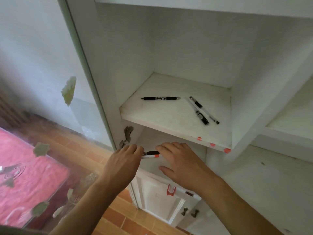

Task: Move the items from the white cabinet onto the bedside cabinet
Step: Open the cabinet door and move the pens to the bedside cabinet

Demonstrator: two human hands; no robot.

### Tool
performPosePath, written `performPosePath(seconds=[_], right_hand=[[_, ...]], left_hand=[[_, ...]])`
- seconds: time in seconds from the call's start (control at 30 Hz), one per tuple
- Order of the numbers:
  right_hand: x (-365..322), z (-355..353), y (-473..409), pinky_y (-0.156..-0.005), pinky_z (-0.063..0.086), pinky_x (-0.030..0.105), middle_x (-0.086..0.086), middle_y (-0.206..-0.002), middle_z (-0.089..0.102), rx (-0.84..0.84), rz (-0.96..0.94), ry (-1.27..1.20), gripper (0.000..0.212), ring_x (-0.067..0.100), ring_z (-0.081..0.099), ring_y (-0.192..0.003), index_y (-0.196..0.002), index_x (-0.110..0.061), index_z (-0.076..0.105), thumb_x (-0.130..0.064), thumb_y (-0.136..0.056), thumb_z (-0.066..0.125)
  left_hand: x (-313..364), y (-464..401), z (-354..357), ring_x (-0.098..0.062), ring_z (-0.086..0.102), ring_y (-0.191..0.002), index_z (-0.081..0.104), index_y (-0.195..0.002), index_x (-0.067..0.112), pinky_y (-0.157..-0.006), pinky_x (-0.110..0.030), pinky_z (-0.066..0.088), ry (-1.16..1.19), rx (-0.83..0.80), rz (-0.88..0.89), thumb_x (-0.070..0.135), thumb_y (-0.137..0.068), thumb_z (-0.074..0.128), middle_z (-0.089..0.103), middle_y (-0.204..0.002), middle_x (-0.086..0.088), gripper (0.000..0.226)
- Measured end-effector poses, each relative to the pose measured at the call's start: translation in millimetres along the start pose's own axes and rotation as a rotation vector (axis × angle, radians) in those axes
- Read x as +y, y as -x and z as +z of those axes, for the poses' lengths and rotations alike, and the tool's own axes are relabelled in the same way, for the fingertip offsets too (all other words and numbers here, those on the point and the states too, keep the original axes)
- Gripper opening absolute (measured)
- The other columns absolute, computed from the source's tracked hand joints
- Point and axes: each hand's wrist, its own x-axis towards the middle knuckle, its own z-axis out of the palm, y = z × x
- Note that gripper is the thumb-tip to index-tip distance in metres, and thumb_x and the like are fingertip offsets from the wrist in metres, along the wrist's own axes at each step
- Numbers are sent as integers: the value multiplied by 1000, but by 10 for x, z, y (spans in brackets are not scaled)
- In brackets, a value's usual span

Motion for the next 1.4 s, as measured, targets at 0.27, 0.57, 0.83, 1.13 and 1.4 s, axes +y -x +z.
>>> performPosePath(seconds=[0.27,0.57,0.83,1.13,1.4], right_hand=[[-69,-565,85,-113,37,31,-8,-148,46,166,-3,-79,56,9,40,-136,-151,-22,44,-50,-103,39],[224,-750,-39,-108,38,40,-4,-143,50,298,203,59,53,20,46,-131,-143,-21,52,-50,-101,37],[395,-791,-343,-109,35,46,7,-153,37,209,569,136,55,29,40,-135,-148,-19,40,-47,-101,46],[521,-719,-366,-94,40,40,6,-128,52,244,675,90,43,27,47,-117,-139,-16,48,-39,-104,40],[560,-659,-316,-103,43,34,2,-135,53,316,496,-154,44,20,45,-120,-143,-12,52,-23,-101,51]], left_hand=[[-33,-37,-528,-16,61,-73,58,-111,25,-63,-30,50,-81,34,-84,14,-77,83,63,-92,5,44],[-45,-489,-786,-24,63,-86,50,-118,25,-58,-35,41,-79,121,-207,17,-93,66,61,-102,3,30],[54,-1240,-794,-28,52,-114,48,-131,19,-80,-44,52,-82,131,-201,6,-95,48,52,-124,-3,38],[-63,-1756,-622,-27,50,-124,52,-137,20,-97,-42,45,-27,85,-177,8,-99,40,56,-133,-3,41],[-55,-1836,-531,-29,51,-120,50,-144,25,-93,-44,45,-59,36,-138,8,-98,42,55,-134,-4,49]])
